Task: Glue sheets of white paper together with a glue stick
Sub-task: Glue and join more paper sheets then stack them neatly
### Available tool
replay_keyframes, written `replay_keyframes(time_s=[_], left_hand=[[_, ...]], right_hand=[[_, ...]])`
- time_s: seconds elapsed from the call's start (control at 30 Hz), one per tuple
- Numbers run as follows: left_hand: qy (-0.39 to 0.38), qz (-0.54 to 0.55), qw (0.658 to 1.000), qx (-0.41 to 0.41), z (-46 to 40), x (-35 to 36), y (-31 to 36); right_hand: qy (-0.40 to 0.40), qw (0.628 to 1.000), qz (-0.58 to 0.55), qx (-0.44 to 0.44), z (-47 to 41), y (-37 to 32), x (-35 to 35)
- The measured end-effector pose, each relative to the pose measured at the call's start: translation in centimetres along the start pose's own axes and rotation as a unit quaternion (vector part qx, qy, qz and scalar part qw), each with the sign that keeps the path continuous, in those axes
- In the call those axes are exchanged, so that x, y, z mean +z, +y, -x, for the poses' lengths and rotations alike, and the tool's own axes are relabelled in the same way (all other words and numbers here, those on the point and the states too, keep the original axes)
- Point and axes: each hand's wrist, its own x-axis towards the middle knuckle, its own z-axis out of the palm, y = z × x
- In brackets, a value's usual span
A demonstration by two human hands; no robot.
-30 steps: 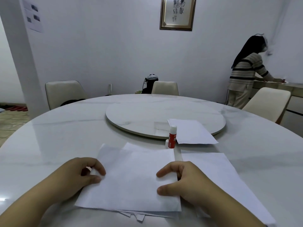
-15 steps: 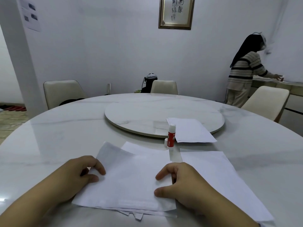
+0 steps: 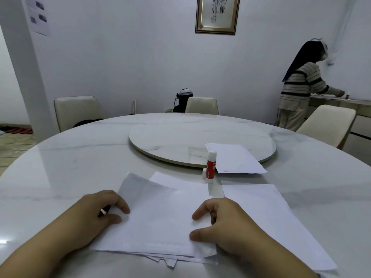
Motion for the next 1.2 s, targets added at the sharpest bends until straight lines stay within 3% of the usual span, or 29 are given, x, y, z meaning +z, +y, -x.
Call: replay_keyframes(time_s=[0.83,0.93,1.03,1.1,1.2], left_hand=[[-0.033,-0.055,0.997,-0.037,-0.3,0.2,0.1],[-0.028,-0.161,0.985,-0.057,-0.4,0.5,1.3],[0.012,-0.138,0.990,-0.038,-0.9,2.0,3.4],[0.023,-0.096,0.995,-0.035,-1.2,3.6,4.9],[-0.029,-0.120,0.992,-0.033,-1.2,5.6,5.6]], right_hand=[[0.014,0.998,0.055,0.012,0.5,-0.7,0.4],[0.059,0.989,0.132,-0.010,0.7,-1.0,0.5],[0.132,0.975,0.160,-0.085,0.0,-2.0,1.2],[0.106,0.977,0.161,-0.094,-1.2,-2.4,2.5],[0.009,0.970,0.235,-0.059,-2.8,-1.7,5.0]])
